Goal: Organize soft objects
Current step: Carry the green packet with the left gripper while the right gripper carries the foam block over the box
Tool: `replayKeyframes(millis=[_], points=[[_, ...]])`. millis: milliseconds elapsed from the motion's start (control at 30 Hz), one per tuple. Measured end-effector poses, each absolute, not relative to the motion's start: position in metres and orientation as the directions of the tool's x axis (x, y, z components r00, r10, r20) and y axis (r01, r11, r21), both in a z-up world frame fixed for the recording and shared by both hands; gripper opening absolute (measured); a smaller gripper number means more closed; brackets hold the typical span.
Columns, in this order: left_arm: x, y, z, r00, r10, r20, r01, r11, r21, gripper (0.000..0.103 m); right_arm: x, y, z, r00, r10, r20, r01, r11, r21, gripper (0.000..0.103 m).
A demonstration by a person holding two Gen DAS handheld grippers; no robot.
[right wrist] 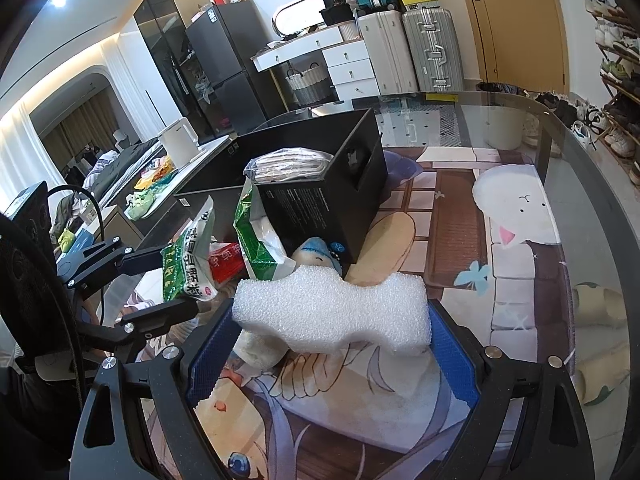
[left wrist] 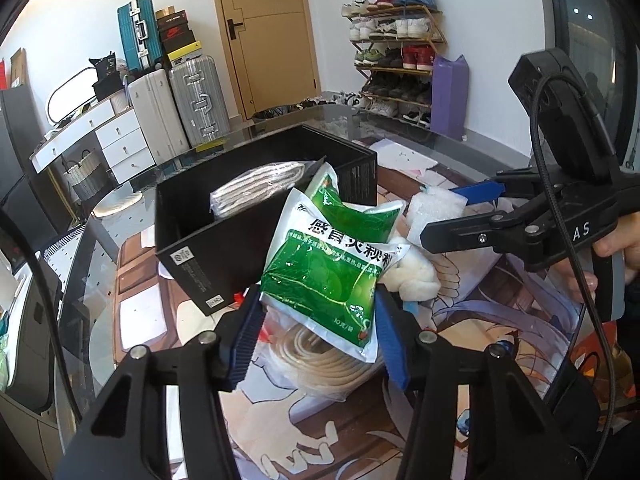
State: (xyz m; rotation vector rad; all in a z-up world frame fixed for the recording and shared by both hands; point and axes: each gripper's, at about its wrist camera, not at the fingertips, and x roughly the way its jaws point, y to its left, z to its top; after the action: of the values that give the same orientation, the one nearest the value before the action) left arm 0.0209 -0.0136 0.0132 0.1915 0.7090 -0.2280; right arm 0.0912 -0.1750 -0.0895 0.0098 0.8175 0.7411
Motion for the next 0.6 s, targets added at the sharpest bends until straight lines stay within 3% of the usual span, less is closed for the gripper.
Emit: replayKeyframes(millis=[600], points=[[0.022, 0.02, 0.039, 0.787, -0.116, -0.606, 0.161, 0.987, 0.02, 0.052, 0.069, -0.172, -0.054, 0.504, 0.624, -0.597, -0.639, 0.735, 0.228, 0.091]])
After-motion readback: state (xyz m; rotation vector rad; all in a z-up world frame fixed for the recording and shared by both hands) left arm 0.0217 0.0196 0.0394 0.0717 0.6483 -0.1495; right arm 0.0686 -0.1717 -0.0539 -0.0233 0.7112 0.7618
